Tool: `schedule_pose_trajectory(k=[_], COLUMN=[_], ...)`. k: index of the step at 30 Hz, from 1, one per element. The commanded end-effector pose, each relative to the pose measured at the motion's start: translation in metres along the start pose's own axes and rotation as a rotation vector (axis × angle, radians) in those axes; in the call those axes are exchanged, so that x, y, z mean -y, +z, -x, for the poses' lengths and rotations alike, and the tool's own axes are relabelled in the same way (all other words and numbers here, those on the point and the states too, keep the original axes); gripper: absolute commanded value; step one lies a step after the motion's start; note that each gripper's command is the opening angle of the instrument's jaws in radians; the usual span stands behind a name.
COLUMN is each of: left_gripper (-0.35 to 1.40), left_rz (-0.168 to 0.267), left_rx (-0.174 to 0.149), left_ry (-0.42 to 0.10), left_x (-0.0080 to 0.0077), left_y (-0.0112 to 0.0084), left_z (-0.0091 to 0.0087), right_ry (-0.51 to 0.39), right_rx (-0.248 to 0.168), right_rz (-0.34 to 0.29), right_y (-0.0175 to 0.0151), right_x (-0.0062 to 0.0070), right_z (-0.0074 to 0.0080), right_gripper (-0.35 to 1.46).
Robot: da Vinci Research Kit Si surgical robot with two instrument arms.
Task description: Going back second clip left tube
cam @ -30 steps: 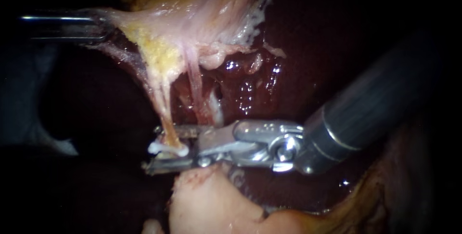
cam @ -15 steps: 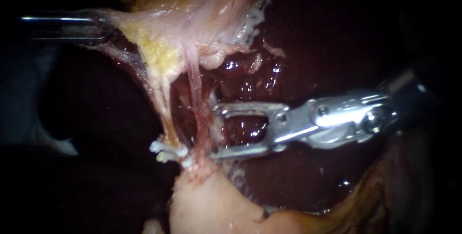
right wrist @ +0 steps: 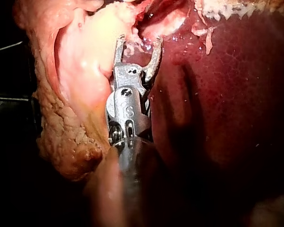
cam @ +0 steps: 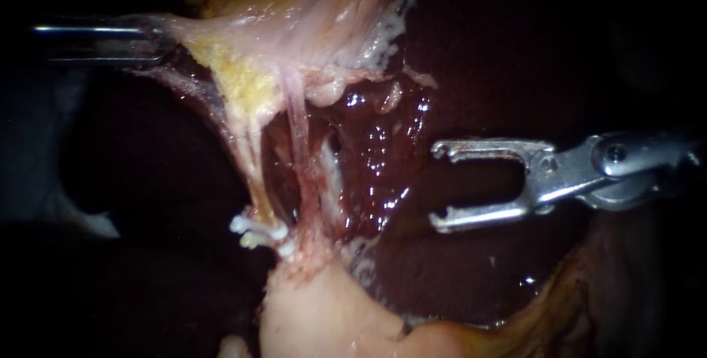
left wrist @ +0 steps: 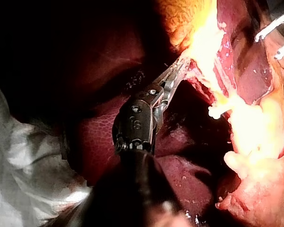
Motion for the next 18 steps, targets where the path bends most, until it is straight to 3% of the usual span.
schedule_pose_trajectory(k=[1,11,18], left_gripper=[-0.35,-0.35,-0.35], left_rz=[-0.002,-0.001,0.003], left_rx=[-0.001,0.012,0.018], left_ry=[0.001,0.011,0.017], left_x=[0.0,-0.0005,-0.0007], left_y=[0.0002,0.0049,0.0069], left_z=[0.0001,0.0018,0.0029], right_ry=[0.0,0.0,0.0], right_rx=[0.001,0.0,0.001], right_rz=[0.001,0.0,0.001], right_y=[0.0,0.0001,0.0], right_x=[0.0,0.0,0.0], right_z=[0.0,0.0,0.0], right_gripper=[0.5,0.5,0.5])
